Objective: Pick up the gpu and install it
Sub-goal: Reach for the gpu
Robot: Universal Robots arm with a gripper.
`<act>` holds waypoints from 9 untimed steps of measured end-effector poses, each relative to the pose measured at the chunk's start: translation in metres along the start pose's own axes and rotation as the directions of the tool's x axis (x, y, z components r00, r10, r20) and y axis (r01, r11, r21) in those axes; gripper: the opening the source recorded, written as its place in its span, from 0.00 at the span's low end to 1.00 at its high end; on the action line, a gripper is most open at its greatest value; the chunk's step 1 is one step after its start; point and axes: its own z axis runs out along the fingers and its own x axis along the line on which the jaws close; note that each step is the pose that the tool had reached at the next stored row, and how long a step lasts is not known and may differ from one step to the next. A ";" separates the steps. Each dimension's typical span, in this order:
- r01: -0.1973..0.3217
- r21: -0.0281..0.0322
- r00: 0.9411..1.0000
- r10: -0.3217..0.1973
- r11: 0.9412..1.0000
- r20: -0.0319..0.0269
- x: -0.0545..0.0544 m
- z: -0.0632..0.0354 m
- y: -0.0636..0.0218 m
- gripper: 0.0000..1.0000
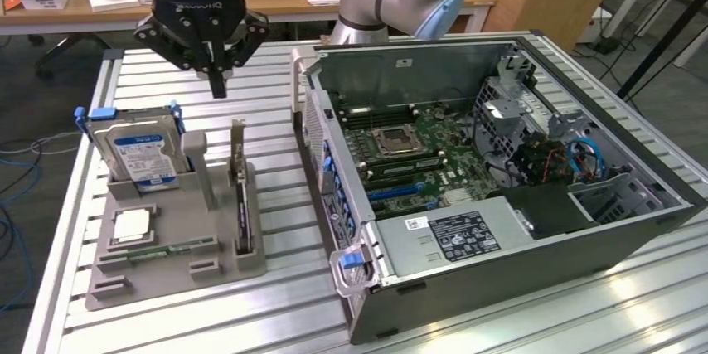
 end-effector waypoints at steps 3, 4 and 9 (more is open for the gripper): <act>0.000 0.000 1.000 0.000 1.000 0.000 0.000 0.0000 0.0000 0.11; 0.000 0.000 1.000 0.000 1.000 0.000 0.000 0.0001 -0.0003 0.11; 0.000 -0.006 1.000 0.000 1.000 0.000 -0.001 0.0074 -0.0192 0.11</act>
